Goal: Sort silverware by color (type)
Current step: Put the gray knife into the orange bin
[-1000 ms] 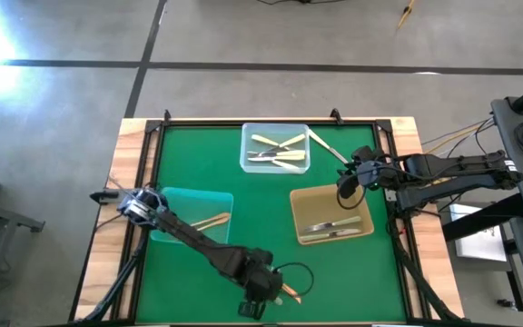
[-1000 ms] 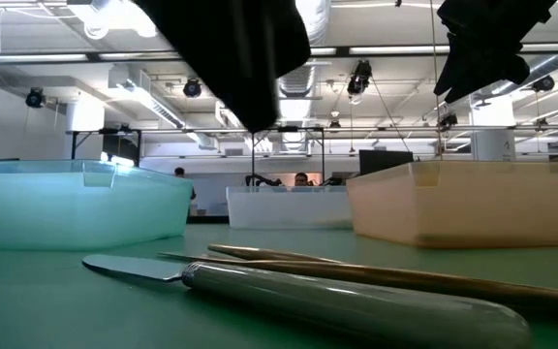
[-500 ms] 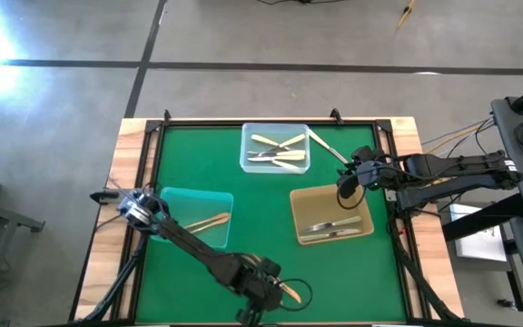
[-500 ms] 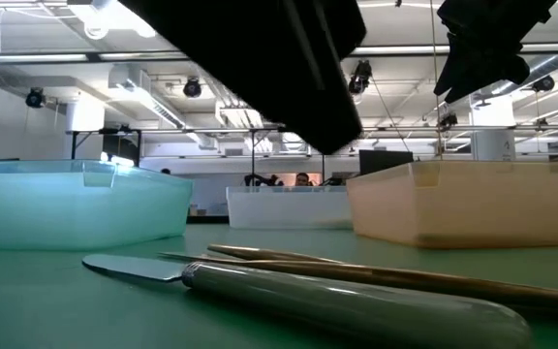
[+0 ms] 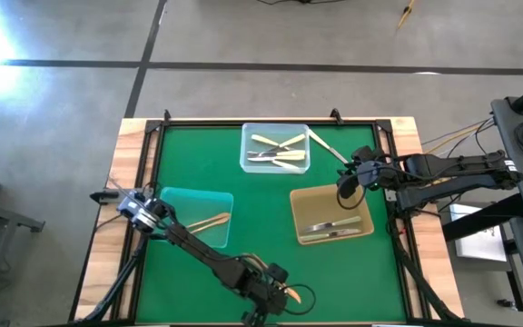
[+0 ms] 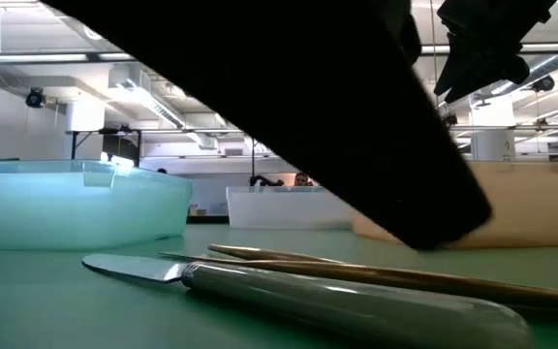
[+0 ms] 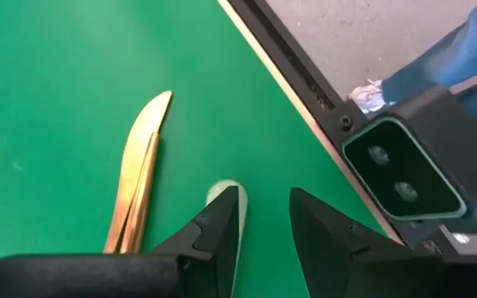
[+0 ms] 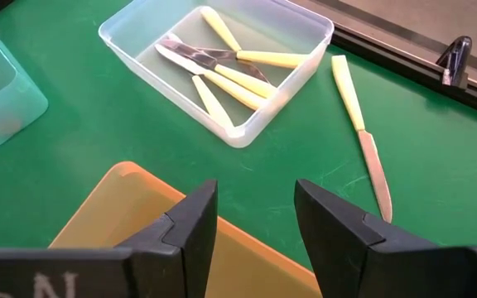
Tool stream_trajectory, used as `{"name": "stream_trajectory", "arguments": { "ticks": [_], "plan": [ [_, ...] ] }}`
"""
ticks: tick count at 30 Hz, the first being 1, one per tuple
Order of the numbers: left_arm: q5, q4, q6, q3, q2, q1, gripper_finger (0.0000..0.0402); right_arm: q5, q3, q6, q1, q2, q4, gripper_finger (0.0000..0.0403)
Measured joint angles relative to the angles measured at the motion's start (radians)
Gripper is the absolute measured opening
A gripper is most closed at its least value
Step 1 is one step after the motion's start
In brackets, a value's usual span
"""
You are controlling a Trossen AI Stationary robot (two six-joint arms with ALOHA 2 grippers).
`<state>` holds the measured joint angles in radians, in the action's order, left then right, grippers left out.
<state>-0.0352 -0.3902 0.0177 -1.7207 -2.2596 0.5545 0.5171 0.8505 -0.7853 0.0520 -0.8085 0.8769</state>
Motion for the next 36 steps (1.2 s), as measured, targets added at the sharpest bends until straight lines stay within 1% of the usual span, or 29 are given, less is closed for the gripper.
{"name": "stream_trajectory", "arguments": {
  "ticks": [12, 26, 30, 36],
  "plan": [
    [0.005, 0.017, -0.040, 0.000, -0.034, -0.017, 0.0092, 0.000, 0.000, 0.000, 0.000, 0.000, 0.000, 0.0153],
    [0.015, 0.021, -0.038, 0.018, -0.046, -0.025, 0.0091, 0.000, 0.000, 0.000, 0.000, 0.000, 0.000, 0.0153],
    [0.016, 0.018, -0.030, 0.019, -0.045, -0.025, 0.0077, 0.000, 0.000, 0.000, 0.000, 0.000, 0.000, 0.0153],
    [0.016, 0.015, 0.012, 0.018, -0.041, -0.028, 0.0036, 0.000, 0.000, 0.000, 0.000, 0.000, 0.000, 0.0153]
  ]
}}
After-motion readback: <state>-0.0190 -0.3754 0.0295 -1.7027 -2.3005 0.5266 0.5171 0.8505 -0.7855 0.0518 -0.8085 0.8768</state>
